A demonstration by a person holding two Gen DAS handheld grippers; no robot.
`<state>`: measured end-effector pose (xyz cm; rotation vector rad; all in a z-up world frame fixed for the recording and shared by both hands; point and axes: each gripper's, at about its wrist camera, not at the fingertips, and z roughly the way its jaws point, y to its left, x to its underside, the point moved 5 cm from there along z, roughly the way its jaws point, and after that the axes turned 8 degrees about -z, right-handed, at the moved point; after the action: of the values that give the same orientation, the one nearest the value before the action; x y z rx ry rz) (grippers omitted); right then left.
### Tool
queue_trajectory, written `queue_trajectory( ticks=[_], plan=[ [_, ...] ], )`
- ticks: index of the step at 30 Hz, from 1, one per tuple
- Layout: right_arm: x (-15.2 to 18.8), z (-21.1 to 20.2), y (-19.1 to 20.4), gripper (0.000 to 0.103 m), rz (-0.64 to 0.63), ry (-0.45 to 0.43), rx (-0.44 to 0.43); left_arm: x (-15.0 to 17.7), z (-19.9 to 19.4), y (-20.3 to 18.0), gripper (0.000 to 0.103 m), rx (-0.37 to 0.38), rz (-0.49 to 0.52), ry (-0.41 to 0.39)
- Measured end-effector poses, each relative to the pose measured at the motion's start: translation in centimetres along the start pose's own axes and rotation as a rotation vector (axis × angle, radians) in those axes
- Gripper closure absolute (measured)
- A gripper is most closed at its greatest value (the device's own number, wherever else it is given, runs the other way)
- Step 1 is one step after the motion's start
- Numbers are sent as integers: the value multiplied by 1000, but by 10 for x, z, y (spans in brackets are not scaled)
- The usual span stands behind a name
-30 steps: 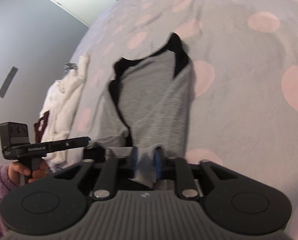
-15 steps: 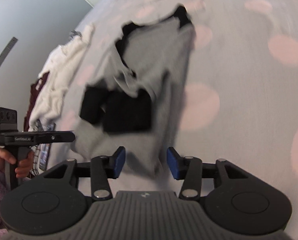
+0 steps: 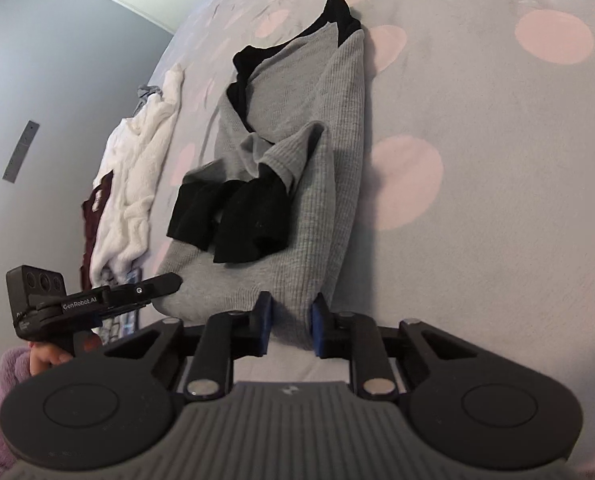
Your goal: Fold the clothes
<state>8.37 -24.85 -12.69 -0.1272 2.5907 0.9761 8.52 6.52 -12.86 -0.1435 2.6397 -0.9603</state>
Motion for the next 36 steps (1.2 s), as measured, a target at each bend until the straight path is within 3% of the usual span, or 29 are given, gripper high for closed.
queue_trajectory(
  ticks=[7,11,13,14,16,19,21,24,27,31,33,36],
  plan=[
    [40,-7,5,84,-3,148,35,52,-7,-4,91,-82,24,126],
    [57,5,0,84,-36,190,81,65,3,3,90,-138,69,144],
    [58,8,1,80,-54,187,89,64,3,4,86,-139,78,139],
    [57,6,3,69,-80,183,106,63,-2,3,85,-148,91,128],
    [53,-2,11,66,-159,170,156,61,-13,-3,85,-175,147,90],
    [46,-16,24,66,-293,98,231,57,-31,-21,85,-200,289,-8],
    [41,-25,34,68,-391,43,276,59,-34,-35,85,-199,393,-32],
    [44,-24,55,79,-556,36,256,74,-25,-52,85,-183,534,21],
    [55,-13,73,80,-657,91,161,89,-9,-62,85,-169,627,80],
    [62,10,73,81,-693,156,175,90,17,-63,85,-162,638,113],
    [55,18,69,87,-683,140,192,82,27,-60,85,-159,622,93],
    [40,26,68,86,-682,84,218,67,33,-59,85,-155,595,49]
  ],
)
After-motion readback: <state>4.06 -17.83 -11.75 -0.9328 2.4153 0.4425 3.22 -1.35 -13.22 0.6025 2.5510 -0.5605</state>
